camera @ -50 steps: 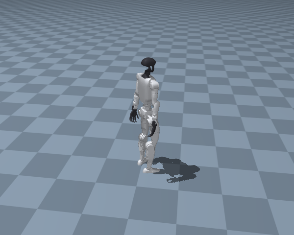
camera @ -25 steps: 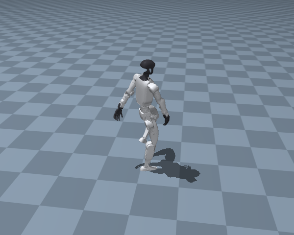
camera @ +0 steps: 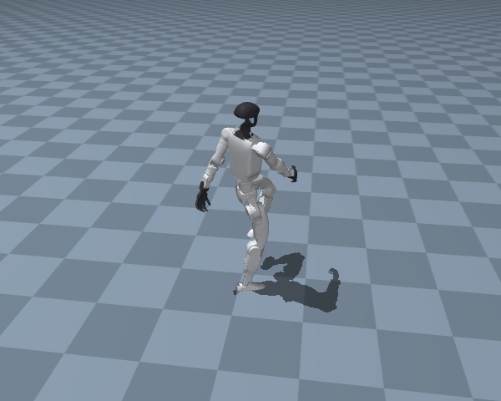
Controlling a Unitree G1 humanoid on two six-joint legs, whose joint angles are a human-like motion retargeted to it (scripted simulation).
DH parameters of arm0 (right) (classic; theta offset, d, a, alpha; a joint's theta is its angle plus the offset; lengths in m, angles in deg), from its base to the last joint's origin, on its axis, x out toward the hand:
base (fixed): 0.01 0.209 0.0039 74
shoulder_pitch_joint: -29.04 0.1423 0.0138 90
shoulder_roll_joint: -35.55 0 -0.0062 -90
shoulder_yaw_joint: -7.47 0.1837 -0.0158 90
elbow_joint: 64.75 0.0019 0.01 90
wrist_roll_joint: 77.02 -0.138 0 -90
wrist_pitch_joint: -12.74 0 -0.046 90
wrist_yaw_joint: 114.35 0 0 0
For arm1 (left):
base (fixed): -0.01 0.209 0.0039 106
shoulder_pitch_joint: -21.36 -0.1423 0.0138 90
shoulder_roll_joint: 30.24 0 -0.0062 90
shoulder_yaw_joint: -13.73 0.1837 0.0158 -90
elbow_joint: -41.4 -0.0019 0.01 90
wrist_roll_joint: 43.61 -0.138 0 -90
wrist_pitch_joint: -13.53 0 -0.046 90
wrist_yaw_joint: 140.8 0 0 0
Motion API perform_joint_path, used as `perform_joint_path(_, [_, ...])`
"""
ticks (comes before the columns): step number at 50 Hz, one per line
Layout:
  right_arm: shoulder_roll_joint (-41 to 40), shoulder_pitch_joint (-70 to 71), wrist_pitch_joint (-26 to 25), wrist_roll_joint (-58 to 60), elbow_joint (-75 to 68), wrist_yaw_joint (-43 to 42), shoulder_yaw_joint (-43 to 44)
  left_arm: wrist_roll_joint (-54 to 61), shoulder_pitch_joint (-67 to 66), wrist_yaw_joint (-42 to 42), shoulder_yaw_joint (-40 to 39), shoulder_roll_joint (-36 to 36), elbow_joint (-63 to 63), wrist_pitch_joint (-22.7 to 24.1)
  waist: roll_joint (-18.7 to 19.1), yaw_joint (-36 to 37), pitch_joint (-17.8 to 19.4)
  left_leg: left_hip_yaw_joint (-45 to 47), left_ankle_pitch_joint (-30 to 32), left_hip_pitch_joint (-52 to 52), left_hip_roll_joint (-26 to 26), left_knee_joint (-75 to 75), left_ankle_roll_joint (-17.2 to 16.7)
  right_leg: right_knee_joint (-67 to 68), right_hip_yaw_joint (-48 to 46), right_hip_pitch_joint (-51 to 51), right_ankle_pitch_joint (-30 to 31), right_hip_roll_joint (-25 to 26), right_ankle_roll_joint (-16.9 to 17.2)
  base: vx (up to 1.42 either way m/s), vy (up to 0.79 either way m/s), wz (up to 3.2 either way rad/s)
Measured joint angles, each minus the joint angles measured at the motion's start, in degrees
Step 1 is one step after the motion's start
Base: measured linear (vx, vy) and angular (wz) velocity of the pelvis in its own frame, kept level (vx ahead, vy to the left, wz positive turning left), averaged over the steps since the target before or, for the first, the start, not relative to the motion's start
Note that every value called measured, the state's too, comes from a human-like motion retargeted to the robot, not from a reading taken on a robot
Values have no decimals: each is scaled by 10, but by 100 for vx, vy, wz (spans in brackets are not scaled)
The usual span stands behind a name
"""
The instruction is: Upper body actions
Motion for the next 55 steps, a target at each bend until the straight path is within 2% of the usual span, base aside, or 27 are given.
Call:
perform_joint_path(5, [1, -48, 0, 21, -21, -6, -3, 34, 40, 27, -17, -8, 36, -5, 21, -41, -35, -2, 15, 143, -22, -143, 27, -31, -39, 16, 3, 31, 3, 13, 3, 70])
perform_joint_path(7, [0, -66, 1, 34, -27, -10, -8, 51, 51, 37, -24, -11, 42, -1, 20, -60, -47, -12, 21, 195, -65, -223, 21, -43, -52, 20, 6, 31, 9, 19, 8, 62])
perform_joint_path(10, [0, -92, 4, 48, -34, -14, -14, 75, 65, 50, -32, -15, 48, -1, 14, -82, -66, 4, 23, 285, -113, -365, -9, -52, -58, 20, 5, 30, 18, 19, 5, 46])
perform_joint_path(13, [-4, -118, 0, 55, -37, -13, -20, 94, 73, 58, -38, -14, 53, 5, 21, -117, -85, -5, 36, 367, -165, -539, -61, -64, -72, 20, 5, 47, 23, 24, 8, 62])
perform_joint_path(15, [-3, -134, 1, 62, -35, -14, -26, 112, 81, 67, -37, -11, 53, 12, 30, -139, -95, -29, 48, 405, -197, -641, -84, -71, -84, 20, 4, 61, 26, 18, 9, 63])
perform_joint_path(18, [5, -159, 8, 86, -35, -25, -34, 133, 93, 79, -27, 0, 56, 22, 45, -177, -105, -44, 6, 446, -210, -743, -104, -79, -110, 22, 2, 81, 32, 24, 11, 67])
perform_joint_path(20, [13, -174, 11, 111, -42, -33, -39, 141, 100, 83, -18, 10, 60, 30, 47, -195, -108, -37, -33, 461, -220, -783, -90, -84, -118, 21, 3, 83, 38, 19, 12, 33])
perform_joint_path(23, [25, -200, 5, 146, -53, -42, -41, 141, 118, 84, -2, 27, 66, 36, 44, -215, -110, -27, -72, 462, -235, -812, -48, -82, -120, 13, 4, 72, 49, 21, 20, 7])
perform_joint_path(25, [33, -224, 6, 164, -57, -37, -35, 142, 137, 86, 15, 32, 64, 37, 45, -214, -109, -18, -80, 465, -245, -830, -28, -76, -112, 5, 3, 70, 56, 22, 22, -30])
perform_joint_path(30, [64, -302, -5, 223, -99, -75, 4, 196, 215, 83, 51, 39, 19, 20, 29, -193, -96, -20, -88, 474, -263, -839, -8, -18, -104, -12, -6, 47, 78, 21, 17, -14])
perform_joint_path(32, [76, -343, -24, 240, -121, -105, 24, 238, 259, 77, 63, 41, -9, 1, 24, -198, -91, -34, -93, 470, -266, -829, -4, 33, -128, -26, 29, 31, 85, 20, 18, 45])
perform_joint_path(35, [90, -405, -47, 258, -144, -142, 63, 317, 330, 77, 87, 57, -3, -14, 37, -212, -68, -47, -104, 464, -242, -806, 1, 174, -152, -81, 144, 14, 89, 4, 11, 26])
perform_joint_path(37, [108, -440, -47, 249, -162, -174, 81, 342, 381, 83, 96, 85, 51, 2, 56, -236, -40, -54, -111, 464, -219, -790, 5, 311, -144, -153, 196, 10, 55, -5, 18, 9])
perform_joint_path(38, [119, -457, -51, 241, -171, -188, 85, 344, 414, 80, 103, 95, 85, 4, 65, -248, -28, -53, -115, 461, -210, -781, 7, 392, -140, -198, 174, 4, 49, -9, 23, -7])
perform_joint_path(40, [145, -492, -71, 219, -173, -197, 91, 314, 483, 76, 100, 105, 154, 3, 71, -281, -5, -53, -124, 453, -206, -763, 15, 551, -164, -289, 131, -57, 5, -10, 24, 0])
perform_joint_path(42, [169, -531, -99, 192, -173, -192, 104, 271, 545, 90, 100, 104, 212, 13, 76, -320, 18, -65, -129, 447, -206, -747, 25, 668, -174, -375, 101, -110, -36, -3, 26, 50])
perform_joint_path(44, [186, -574, -131, 164, -173, -180, 128, 251, 599, 126, 124, 92, 253, 27, 89, -355, 40, -86, -131, 445, -198, -736, 31, 744, -172, -460, 77, -137, -57, 2, 19, 91])
perform_joint_path(47, [199, -633, -173, 119, -173, -167, 159, 243, 660, 197, 153, 67, 281, 36, 116, -402, 71, -115, -135, 447, -159, -715, 30, 780, -180, -561, 65, -134, -72, 4, 8, 92])
perform_joint_path(50, [204, -671, -174, 83, -173, -159, 184, 235, 701, 236, 144, 62, 275, 51, 140, -426, 100, -128, -147, 455, -120, -692, 29, 767, -208, -614, 50, -125, -89, 5, 2, 41])
perform_joint_path(55, [207, -665, -167, 66, -173, -161, 185, 259, 721, 230, 140, 66, 248, 54, 160, -428, 108, -122, -164, 454, -99, -666, 27, 714, -230, -614, 49, -102, -91, 6, 7, -15])
